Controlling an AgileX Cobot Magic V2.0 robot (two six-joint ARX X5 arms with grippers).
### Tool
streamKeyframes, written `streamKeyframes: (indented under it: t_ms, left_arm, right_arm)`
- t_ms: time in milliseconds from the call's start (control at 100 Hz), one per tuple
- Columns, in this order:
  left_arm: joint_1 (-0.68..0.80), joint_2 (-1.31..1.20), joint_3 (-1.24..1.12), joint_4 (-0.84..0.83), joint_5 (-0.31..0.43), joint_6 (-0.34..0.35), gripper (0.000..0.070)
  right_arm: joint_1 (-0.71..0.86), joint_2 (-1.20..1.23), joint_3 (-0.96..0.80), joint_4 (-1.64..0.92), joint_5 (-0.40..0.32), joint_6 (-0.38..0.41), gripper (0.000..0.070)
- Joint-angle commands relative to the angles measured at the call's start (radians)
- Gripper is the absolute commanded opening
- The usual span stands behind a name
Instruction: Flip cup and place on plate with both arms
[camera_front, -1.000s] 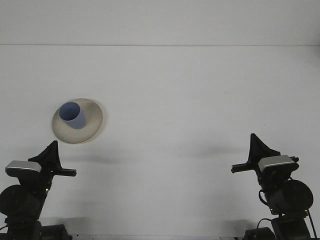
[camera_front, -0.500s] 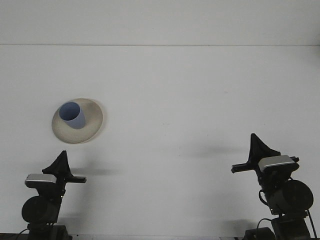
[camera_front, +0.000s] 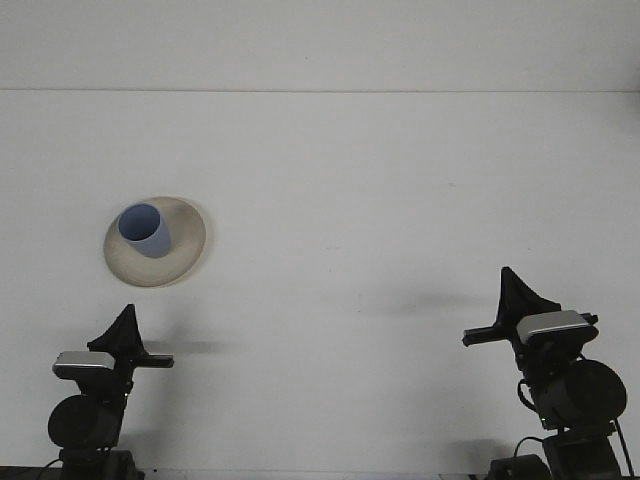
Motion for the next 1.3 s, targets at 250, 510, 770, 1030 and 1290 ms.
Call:
streamKeyframes:
  t_ms: [250, 510, 770, 1030, 1290]
  left_arm:
    - [0.002, -0.001, -0.02, 0.013, -0.002, 0.005, 0.0015]
    - [0.002, -0.001, -0.02, 0.013, -0.002, 0.005, 0.0015]
    - [0.002, -0.001, -0.02, 0.013, -0.002, 0.005, 0.0015]
    - [0.002, -0.001, -0.02, 0.013, -0.002, 0.005, 0.0015]
    - [0.002, -0.002, -0.019, 0.013, -0.002, 0.005, 0.0015]
  right_arm:
    - [0.002, 0.001, 0.005, 0.01, 0.0, 0.017, 0.0003]
    - [0.002, 0.001, 0.005, 0.01, 0.0, 0.017, 0.0003]
    - [-0.04, -0.096, -0.036, -0.005, 0.007, -0.124, 0.0003]
    - [-0.098, -0.359, -0.355, 0.065, 0.007, -0.331, 0.0003]
    - [-0.103, -0.422, -0.526, 0.108, 0.005, -0.376, 0.0003]
